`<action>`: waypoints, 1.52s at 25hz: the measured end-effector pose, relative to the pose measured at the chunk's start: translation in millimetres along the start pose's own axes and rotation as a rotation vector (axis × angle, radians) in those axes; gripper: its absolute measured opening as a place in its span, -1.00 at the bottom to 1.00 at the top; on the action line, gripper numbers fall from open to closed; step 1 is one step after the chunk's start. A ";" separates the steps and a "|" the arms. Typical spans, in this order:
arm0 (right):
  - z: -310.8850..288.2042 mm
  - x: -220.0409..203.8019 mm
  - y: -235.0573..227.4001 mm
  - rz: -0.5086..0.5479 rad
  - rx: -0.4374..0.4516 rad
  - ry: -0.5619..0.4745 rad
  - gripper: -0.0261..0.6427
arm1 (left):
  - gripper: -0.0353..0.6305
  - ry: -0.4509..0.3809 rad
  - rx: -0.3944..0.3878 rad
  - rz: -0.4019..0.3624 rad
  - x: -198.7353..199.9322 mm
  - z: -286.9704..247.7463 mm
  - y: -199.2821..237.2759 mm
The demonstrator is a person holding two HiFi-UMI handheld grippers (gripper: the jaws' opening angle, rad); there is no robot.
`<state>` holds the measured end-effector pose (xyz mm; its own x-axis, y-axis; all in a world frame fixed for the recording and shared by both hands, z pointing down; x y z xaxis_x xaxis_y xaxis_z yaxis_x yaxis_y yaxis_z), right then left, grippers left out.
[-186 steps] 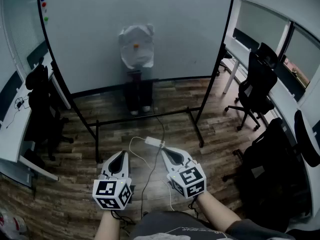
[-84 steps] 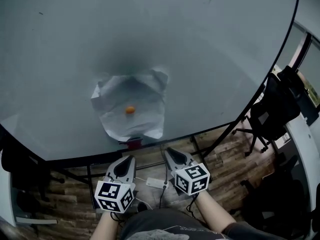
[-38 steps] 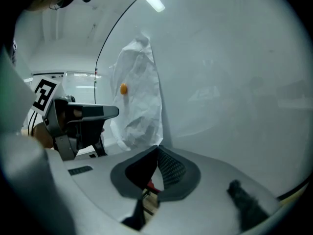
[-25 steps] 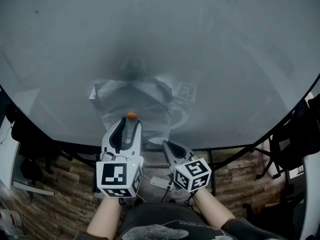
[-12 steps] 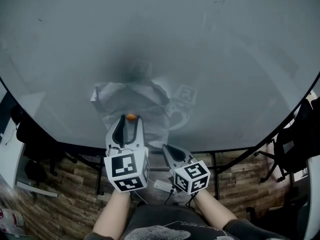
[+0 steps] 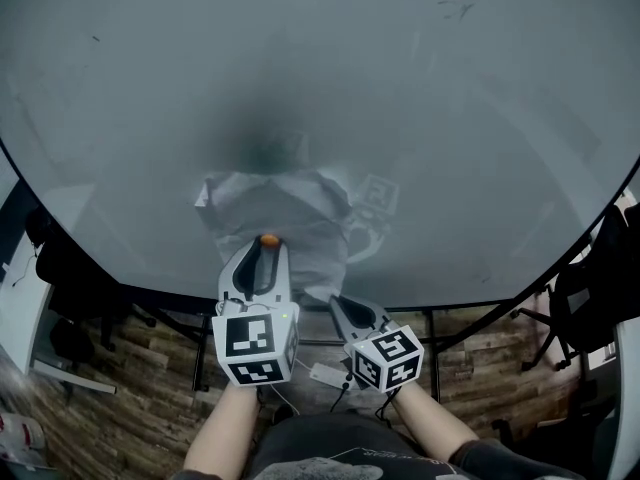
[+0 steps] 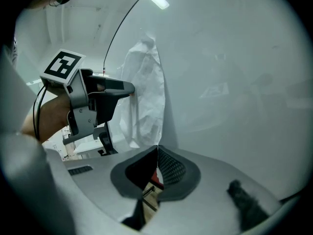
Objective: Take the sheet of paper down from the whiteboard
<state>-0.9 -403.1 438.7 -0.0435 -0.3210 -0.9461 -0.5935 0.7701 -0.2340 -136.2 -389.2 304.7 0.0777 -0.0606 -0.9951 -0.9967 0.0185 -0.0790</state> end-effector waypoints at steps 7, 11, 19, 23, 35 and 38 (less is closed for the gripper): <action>-13.6 -20.1 18.0 0.018 0.025 0.097 -0.85 | -0.52 0.104 -0.118 0.042 -43.5 32.4 6.4; -23.1 -28.4 31.8 0.006 0.012 0.120 -0.85 | -0.52 0.180 -0.182 0.067 -78.9 58.3 17.5; -46.2 -46.4 54.7 -0.026 -0.092 0.149 -0.85 | -0.52 0.232 -0.298 0.119 -116.0 66.8 55.3; -41.2 -56.8 56.1 -0.050 -0.172 0.163 -0.85 | -0.52 0.251 -0.400 0.142 -130.3 57.3 57.7; -9.3 -71.0 71.0 -0.082 -0.308 0.167 -0.85 | -0.52 0.275 -0.526 0.142 -152.6 66.1 49.0; 7.6 -68.7 74.4 -0.064 -0.291 0.155 -0.85 | -0.52 0.274 -0.499 0.138 -150.5 76.2 41.0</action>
<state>-35.9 -319.6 484.5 -0.1067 -0.4608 -0.8811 -0.8025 0.5631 -0.1973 -187.0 -303.2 446.8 0.0033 -0.3480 -0.9375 -0.8928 -0.4233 0.1539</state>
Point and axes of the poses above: the fingertips, and each gripper's own axes: z backward along the fingers, y to its left, x out of its top, the point moved 5 cm from there along z, backward along the fingers, and after that the axes turned 2 degrees about -z, right-handed, at the moved point
